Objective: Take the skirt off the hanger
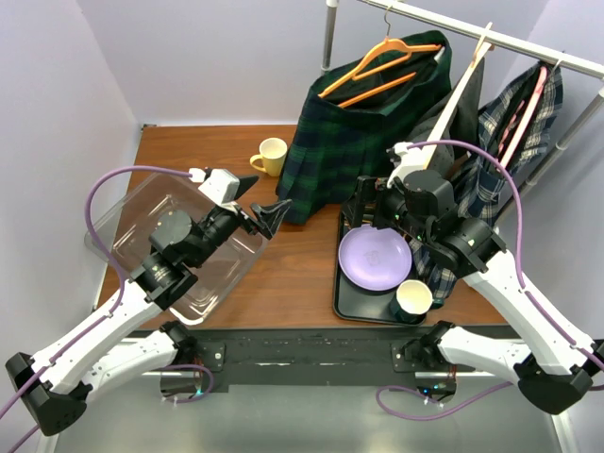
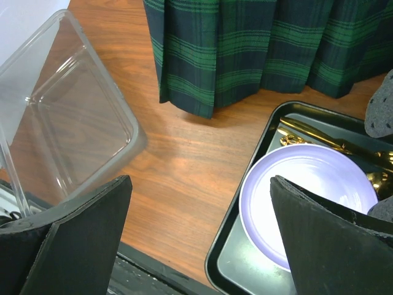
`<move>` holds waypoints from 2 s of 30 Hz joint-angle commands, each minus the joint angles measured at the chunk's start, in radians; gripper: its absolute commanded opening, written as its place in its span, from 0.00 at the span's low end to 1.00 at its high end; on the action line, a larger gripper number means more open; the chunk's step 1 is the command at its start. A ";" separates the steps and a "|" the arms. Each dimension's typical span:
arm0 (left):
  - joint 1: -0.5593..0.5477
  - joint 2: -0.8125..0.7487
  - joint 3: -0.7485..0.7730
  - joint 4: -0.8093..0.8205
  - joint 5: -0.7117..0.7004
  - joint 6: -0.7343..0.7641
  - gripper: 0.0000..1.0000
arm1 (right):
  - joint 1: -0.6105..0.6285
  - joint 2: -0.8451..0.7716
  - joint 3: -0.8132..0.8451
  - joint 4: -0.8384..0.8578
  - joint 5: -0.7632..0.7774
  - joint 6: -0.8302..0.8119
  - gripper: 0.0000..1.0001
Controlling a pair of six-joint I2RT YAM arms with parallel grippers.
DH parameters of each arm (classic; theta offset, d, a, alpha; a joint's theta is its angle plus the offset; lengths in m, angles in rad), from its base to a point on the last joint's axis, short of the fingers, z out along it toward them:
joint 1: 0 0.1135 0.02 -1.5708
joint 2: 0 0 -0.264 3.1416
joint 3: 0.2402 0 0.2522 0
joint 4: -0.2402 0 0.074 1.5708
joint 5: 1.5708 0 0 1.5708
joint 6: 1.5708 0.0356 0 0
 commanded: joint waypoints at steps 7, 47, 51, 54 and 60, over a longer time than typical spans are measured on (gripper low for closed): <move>-0.005 -0.005 -0.009 0.052 0.007 0.022 1.00 | 0.002 -0.034 0.050 0.016 0.054 0.048 0.99; -0.003 0.003 -0.001 0.042 0.041 0.037 1.00 | -0.481 0.267 0.754 -0.260 0.721 -0.277 0.68; -0.003 0.000 0.000 0.042 0.045 0.037 1.00 | -0.538 0.276 0.734 -0.286 0.675 -0.266 0.67; -0.005 0.000 0.000 0.042 0.044 0.039 1.00 | -0.579 0.266 0.688 -0.295 0.623 -0.233 0.66; -0.003 0.012 0.000 0.040 0.053 0.039 1.00 | -0.644 0.246 0.607 -0.257 0.423 -0.185 0.58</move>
